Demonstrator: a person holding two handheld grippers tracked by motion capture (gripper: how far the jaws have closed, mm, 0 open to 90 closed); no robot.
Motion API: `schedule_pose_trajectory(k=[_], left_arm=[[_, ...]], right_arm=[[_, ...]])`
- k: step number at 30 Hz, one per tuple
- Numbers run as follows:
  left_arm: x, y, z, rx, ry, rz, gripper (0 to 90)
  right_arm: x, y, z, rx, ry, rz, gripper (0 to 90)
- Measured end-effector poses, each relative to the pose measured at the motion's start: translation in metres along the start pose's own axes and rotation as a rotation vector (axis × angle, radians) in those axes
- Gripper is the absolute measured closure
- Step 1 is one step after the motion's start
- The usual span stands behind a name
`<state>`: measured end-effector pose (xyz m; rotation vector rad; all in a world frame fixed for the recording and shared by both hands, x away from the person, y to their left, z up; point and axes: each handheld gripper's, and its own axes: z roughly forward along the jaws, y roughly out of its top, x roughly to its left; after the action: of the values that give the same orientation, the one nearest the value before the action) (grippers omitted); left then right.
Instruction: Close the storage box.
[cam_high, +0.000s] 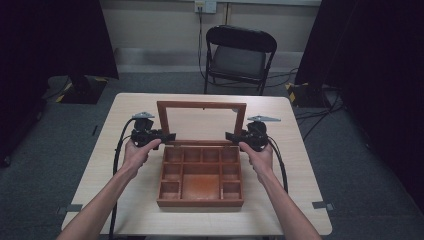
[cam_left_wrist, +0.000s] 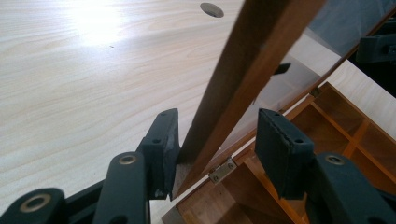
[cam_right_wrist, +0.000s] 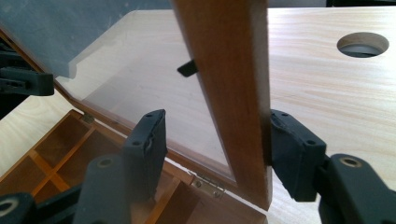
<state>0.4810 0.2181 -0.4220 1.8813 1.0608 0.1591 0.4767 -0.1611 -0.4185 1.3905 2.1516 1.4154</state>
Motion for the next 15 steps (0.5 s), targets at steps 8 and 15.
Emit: schedule_pose_trajectory(k=[8, 15], left_arm=[[-0.006, -0.004, -0.005, -0.017, -0.001, 0.005, 48.1], [-0.011, -0.006, -0.008, -0.013, 0.03, 0.027, 47.0]], right_arm=[[0.003, -0.002, -0.004, 0.007, 0.012, -0.007, 37.5], [0.005, -0.004, -0.011, -0.002, 0.007, -0.011, 36.8]])
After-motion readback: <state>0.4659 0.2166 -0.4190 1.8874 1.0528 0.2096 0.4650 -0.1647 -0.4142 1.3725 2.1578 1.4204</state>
